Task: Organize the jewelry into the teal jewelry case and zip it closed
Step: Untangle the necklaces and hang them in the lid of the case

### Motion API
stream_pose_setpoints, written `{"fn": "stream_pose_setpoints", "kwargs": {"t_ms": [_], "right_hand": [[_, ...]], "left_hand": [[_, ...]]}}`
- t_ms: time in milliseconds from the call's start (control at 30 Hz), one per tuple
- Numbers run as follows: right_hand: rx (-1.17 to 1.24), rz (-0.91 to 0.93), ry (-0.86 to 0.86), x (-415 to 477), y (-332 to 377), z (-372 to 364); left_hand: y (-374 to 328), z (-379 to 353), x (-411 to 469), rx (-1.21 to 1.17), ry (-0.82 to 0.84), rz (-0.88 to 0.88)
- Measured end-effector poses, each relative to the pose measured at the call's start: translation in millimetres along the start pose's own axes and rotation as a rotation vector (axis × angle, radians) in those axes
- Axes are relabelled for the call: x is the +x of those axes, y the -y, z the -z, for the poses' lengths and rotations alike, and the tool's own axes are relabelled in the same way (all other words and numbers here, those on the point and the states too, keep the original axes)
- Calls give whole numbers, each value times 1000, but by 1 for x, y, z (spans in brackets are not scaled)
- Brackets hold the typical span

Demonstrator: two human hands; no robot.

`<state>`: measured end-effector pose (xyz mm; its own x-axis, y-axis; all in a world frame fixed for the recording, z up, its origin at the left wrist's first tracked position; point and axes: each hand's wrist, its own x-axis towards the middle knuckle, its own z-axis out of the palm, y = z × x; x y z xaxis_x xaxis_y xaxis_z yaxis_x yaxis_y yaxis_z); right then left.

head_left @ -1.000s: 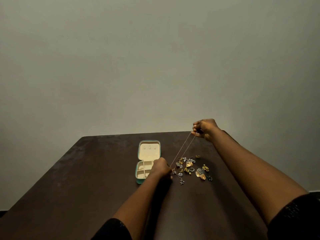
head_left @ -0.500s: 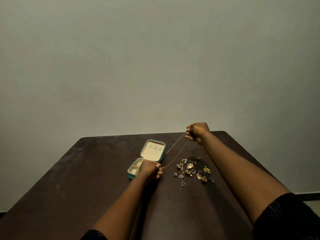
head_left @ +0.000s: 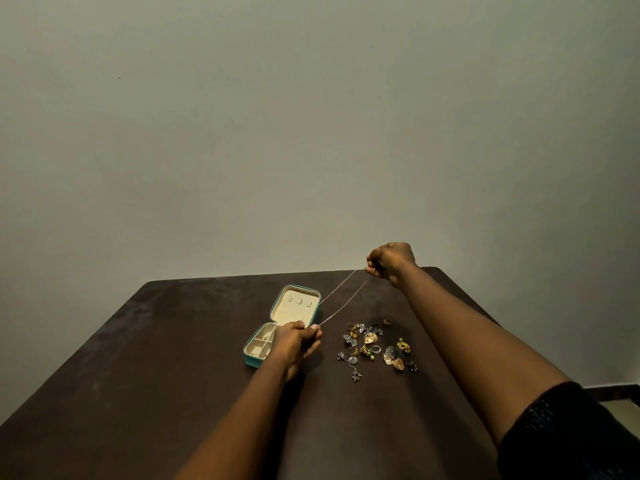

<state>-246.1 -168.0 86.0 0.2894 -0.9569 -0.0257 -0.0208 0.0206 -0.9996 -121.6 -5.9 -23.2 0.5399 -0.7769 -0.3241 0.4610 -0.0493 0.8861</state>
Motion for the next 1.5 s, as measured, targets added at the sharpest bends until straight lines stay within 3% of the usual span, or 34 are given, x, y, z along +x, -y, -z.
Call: {"fn": "stream_pose_setpoints", "kwargs": {"t_ms": [167, 333, 433, 500, 600, 767, 1033, 1333, 1500], "right_hand": [[-128, 75, -11, 4, -3, 4], [-762, 445, -59, 12, -15, -2], [-1156, 661, 36, 10, -25, -10], [-1287, 759, 71, 6, -29, -13], [-1391, 842, 55, 10, -30, -19], [-1396, 802, 78, 19, -41, -31], [-1245, 541, 127, 51, -71, -53], [-1213, 364, 258, 85, -95, -81], [-1264, 317, 327, 97, -102, -87]], "left_hand": [[3, 2, -2, 148, -82, -9], [5, -7, -1, 387, -207, 40], [5, -14, -6, 672, -304, 16], [7, -16, -10, 870, -353, -2], [5, -19, -17, 980, -342, 34], [0, -20, -12, 1096, -267, 111], [-21, -22, 11, 1276, -30, 351], [-15, -27, 44, 1631, 46, 230], [-23, -29, 46, 1699, 177, 281]]}}
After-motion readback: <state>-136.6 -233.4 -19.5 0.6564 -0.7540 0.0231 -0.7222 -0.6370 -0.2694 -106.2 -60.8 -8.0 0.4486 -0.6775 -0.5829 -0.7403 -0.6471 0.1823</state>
